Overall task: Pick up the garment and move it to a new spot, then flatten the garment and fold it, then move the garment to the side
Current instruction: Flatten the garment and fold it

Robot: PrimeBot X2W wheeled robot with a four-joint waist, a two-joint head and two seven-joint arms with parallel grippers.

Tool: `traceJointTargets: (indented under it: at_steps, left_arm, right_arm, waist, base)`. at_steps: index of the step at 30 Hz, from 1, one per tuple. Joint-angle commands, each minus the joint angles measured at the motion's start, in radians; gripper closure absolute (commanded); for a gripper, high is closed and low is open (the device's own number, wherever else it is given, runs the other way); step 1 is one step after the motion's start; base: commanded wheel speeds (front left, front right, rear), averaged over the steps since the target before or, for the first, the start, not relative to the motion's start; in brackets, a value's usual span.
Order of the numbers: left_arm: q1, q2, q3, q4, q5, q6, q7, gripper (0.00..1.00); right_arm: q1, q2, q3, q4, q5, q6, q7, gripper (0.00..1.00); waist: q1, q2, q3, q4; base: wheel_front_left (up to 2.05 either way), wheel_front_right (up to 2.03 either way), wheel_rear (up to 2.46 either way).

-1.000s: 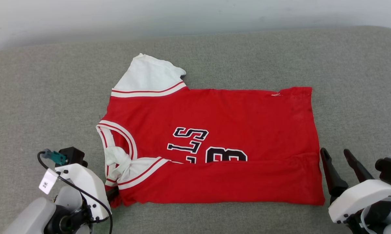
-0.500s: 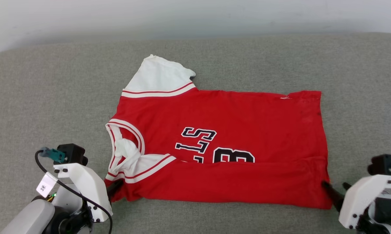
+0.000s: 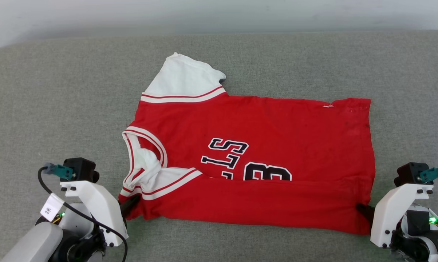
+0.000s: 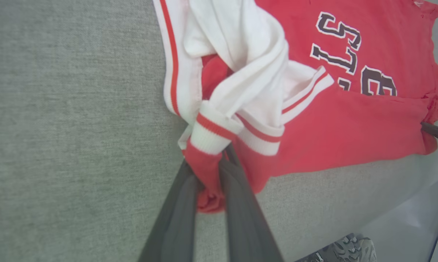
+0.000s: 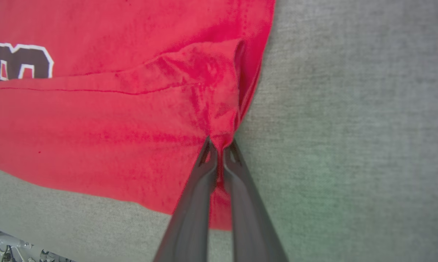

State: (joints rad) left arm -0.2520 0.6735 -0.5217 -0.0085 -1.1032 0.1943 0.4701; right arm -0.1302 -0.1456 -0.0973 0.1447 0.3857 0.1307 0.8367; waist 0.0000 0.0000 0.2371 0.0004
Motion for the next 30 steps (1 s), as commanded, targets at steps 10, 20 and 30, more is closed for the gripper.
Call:
traceJointTargets:
  at_steps: [10,20,30]
  left_arm:
    - [0.039,-0.002,0.010,0.008,0.007,-0.012,-0.052,1.00]
    - [0.179,0.017,0.002,-0.032,-0.018,0.042,-0.062,1.00]
    - [0.338,0.023,0.006,-0.072,-0.053,0.091,-0.089,1.00]
  right_arm:
    - [-0.014,-0.037,0.017,-0.038,0.012,0.000,-0.024,1.00]
    - [0.087,-0.055,0.056,-0.056,0.049,0.000,-0.008,1.00]
    - [0.227,-0.027,0.036,-0.080,0.052,0.000,-0.019,1.00]
  waist:
    - [0.0000,0.0000,-0.077,-0.001]
    - [0.0000,0.0000,-0.213,0.017]
    - [0.0000,0.0000,-0.257,0.044]
  base:
    - [0.00,0.00,0.00]
    - [0.00,0.00,0.00]
    - [0.00,0.00,0.00]
